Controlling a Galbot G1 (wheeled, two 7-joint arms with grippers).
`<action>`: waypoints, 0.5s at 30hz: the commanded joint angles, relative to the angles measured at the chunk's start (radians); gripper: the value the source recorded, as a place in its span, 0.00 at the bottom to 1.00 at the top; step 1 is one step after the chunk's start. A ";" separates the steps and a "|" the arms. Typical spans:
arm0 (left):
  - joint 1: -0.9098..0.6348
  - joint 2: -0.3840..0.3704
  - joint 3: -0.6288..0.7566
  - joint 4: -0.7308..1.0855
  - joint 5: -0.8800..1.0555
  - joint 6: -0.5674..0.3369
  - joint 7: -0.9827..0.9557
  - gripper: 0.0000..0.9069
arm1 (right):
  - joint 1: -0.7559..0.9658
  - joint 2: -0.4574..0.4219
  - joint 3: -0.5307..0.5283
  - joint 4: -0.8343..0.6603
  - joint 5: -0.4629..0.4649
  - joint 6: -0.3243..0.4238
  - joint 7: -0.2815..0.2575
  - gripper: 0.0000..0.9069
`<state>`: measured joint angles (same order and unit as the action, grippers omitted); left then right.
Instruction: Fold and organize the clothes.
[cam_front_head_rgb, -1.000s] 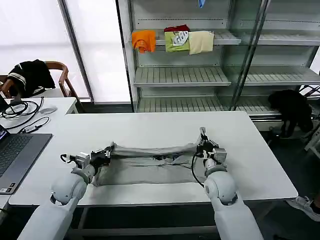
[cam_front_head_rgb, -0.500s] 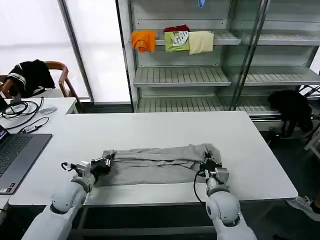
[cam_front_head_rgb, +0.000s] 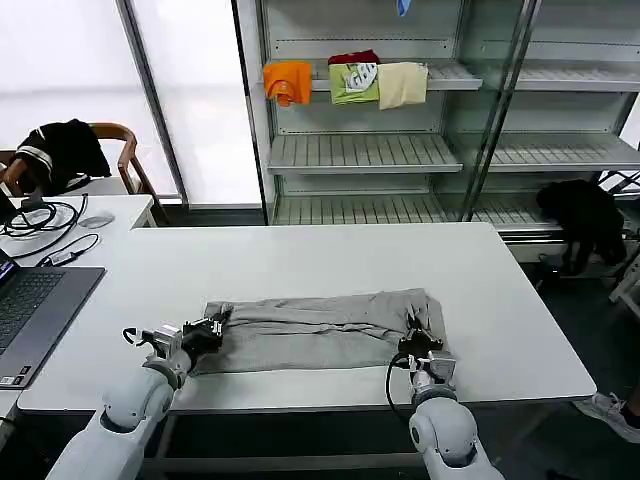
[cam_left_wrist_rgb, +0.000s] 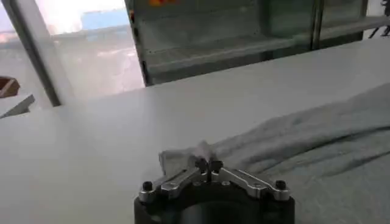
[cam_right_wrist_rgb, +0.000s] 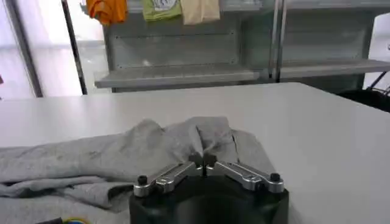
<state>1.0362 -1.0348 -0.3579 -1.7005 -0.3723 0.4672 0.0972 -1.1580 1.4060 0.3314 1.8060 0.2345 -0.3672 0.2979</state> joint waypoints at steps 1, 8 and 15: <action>0.005 -0.010 0.002 -0.001 0.010 0.000 0.002 0.01 | -0.023 0.000 0.000 0.028 0.002 0.009 0.003 0.00; 0.003 -0.018 0.005 -0.004 0.014 0.001 0.003 0.02 | -0.056 -0.015 0.002 0.099 -0.008 -0.001 0.000 0.00; -0.004 -0.039 0.008 -0.017 0.024 0.001 -0.005 1.00 | -0.060 -0.013 0.003 0.029 -0.054 0.025 -0.004 1.00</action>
<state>1.0378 -1.0629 -0.3490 -1.7105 -0.3510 0.4688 0.0955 -1.2057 1.3940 0.3346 1.8512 0.2082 -0.3584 0.2942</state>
